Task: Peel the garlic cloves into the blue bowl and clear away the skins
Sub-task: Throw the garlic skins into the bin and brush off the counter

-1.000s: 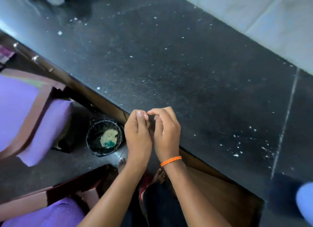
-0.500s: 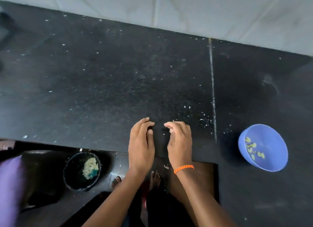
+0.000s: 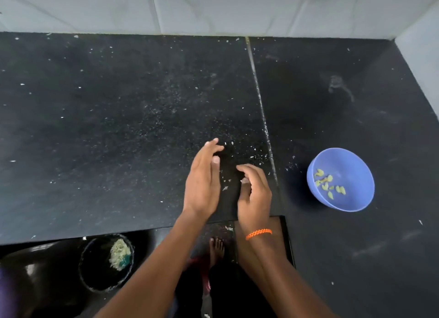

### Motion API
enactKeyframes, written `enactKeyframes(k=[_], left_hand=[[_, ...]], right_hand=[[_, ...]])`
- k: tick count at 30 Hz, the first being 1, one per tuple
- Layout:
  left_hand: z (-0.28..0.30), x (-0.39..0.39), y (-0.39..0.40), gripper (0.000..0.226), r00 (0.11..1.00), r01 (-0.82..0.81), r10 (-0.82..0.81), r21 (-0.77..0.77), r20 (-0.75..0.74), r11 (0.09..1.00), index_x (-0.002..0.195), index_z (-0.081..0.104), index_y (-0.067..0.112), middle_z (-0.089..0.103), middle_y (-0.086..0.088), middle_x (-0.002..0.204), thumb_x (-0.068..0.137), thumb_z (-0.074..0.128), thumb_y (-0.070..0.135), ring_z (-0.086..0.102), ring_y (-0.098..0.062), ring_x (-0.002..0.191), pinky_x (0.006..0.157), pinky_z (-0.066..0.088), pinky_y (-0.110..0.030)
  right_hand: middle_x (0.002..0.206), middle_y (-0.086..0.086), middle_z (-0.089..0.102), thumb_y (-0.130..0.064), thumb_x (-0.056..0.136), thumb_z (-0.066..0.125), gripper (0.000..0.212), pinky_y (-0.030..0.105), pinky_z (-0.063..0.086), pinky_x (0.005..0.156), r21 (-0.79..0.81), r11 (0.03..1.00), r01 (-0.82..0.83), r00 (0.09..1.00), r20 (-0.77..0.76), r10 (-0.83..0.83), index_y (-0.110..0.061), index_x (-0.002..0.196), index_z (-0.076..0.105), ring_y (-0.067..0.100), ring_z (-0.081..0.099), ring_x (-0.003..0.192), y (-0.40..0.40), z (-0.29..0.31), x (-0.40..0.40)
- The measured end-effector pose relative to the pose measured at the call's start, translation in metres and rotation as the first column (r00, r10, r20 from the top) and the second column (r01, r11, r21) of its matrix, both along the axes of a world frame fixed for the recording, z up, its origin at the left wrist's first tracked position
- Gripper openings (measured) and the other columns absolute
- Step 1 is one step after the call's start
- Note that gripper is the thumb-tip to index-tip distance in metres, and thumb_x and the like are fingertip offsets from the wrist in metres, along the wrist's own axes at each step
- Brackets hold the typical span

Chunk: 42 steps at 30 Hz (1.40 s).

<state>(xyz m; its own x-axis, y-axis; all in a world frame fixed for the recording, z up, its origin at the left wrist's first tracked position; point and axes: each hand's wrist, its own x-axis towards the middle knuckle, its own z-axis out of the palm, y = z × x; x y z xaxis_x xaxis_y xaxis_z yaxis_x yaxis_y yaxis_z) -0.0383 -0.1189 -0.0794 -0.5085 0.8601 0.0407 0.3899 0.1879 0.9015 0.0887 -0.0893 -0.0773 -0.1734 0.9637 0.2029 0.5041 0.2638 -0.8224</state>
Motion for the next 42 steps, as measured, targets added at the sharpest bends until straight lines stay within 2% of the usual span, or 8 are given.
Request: enactKeyframes(k=[6, 11, 17, 26, 30, 33, 37, 42], left_hand=[[-0.006, -0.02, -0.016, 0.035, 0.986, -0.157, 0.156, 0.02, 0.055, 0.987, 0.137, 0.066, 0.018, 0.065, 0.012, 0.145, 0.118, 0.037, 0.025, 0.057, -0.012, 0.141, 0.117, 0.047, -0.042], [-0.004, -0.033, -0.031, 0.034, 0.977, -0.214, 0.214, -0.002, -0.001, 0.977, 0.126, 0.068, 0.022, 0.067, 0.013, 0.141, 0.119, 0.035, 0.028, 0.059, -0.012, 0.137, 0.115, 0.048, -0.043], [0.001, -0.037, -0.032, 0.035, 0.981, -0.192, 0.191, -0.007, -0.023, 0.981, 0.123, 0.07, 0.022, 0.068, 0.014, 0.139, 0.118, 0.037, 0.033, 0.059, -0.011, 0.136, 0.113, 0.048, -0.035], [0.0, -0.027, -0.028, 0.03, 0.988, -0.146, 0.144, -0.031, -0.048, 0.989, 0.12, 0.071, 0.022, 0.07, 0.015, 0.131, 0.118, 0.042, 0.025, 0.061, -0.011, 0.129, 0.108, 0.047, -0.028], [0.004, -0.025, -0.029, 0.028, 0.991, -0.13, 0.127, -0.042, -0.05, 0.991, 0.119, 0.071, 0.023, 0.07, 0.018, 0.128, 0.118, 0.043, 0.025, 0.061, -0.01, 0.127, 0.104, 0.047, -0.026], [0.004, -0.023, -0.031, 0.027, 0.991, -0.128, 0.127, -0.043, -0.035, 0.991, 0.117, 0.072, 0.023, 0.07, 0.018, 0.127, 0.117, 0.045, 0.023, 0.061, -0.01, 0.127, 0.103, 0.046, -0.025], [-0.001, -0.018, -0.035, 0.027, 0.991, -0.129, 0.128, -0.059, -0.03, 0.99, 0.116, 0.072, 0.024, 0.07, 0.016, 0.128, 0.116, 0.045, 0.024, 0.06, -0.01, 0.127, 0.104, 0.046, -0.025], [0.001, -0.014, -0.038, 0.027, 0.993, -0.116, 0.115, -0.068, -0.021, 0.991, 0.116, 0.072, 0.024, 0.07, 0.018, 0.127, 0.116, 0.045, 0.022, 0.06, -0.01, 0.128, 0.104, 0.048, -0.028]], right_hand=[[0.134, 0.003, 0.061, 0.01, 0.094, 0.049, 0.041, 0.032, 0.05, 0.106, -0.039, 0.982, -0.182, 0.983, 0.005, 0.183, -0.007, 0.125, 0.068, 0.016, 0.058, 0.125, -0.005, -0.013, -0.066], [0.119, 0.001, 0.068, 0.016, 0.083, 0.05, 0.039, 0.028, 0.049, 0.106, 0.04, 0.989, -0.144, 0.989, -0.032, 0.145, -0.007, 0.102, 0.075, 0.015, 0.065, 0.116, 0.031, -0.001, -0.065], [0.145, 0.003, 0.058, 0.018, 0.098, 0.045, 0.05, 0.032, 0.047, 0.115, 0.0, 0.969, -0.247, 0.939, 0.246, 0.239, -0.003, 0.139, 0.063, 0.016, 0.052, 0.134, 0.078, -0.013, -0.046], [0.133, 0.001, 0.067, 0.023, 0.084, 0.05, 0.058, 0.024, 0.045, 0.113, -0.01, 0.869, -0.495, 0.839, 0.256, 0.48, -0.006, 0.129, 0.072, 0.015, 0.057, 0.127, 0.001, -0.006, -0.02], [0.116, -0.003, 0.07, 0.024, 0.081, 0.05, 0.05, 0.029, 0.053, 0.101, -0.005, 0.918, -0.397, 0.902, 0.182, 0.391, -0.009, 0.107, 0.078, 0.013, 0.064, 0.113, 0.008, 0.0, -0.014], [0.123, -0.005, 0.065, 0.024, 0.086, 0.051, 0.051, 0.025, 0.051, 0.103, -0.004, 0.968, -0.251, 0.941, 0.233, 0.245, -0.011, 0.115, 0.075, 0.012, 0.059, 0.118, 0.019, -0.001, -0.015], [0.135, -0.002, 0.058, 0.026, 0.083, 0.053, 0.062, 0.015, 0.039, 0.112, -0.005, 0.955, -0.297, 0.897, 0.341, 0.281, -0.006, 0.133, 0.069, 0.014, 0.051, 0.126, -0.003, -0.007, -0.01], [0.122, -0.003, 0.066, 0.028, 0.084, 0.049, 0.058, 0.024, 0.051, 0.103, 0.006, 0.975, -0.223, 0.959, 0.181, 0.218, -0.01, 0.116, 0.077, 0.012, 0.063, 0.118, 0.003, 0.0, -0.002]])
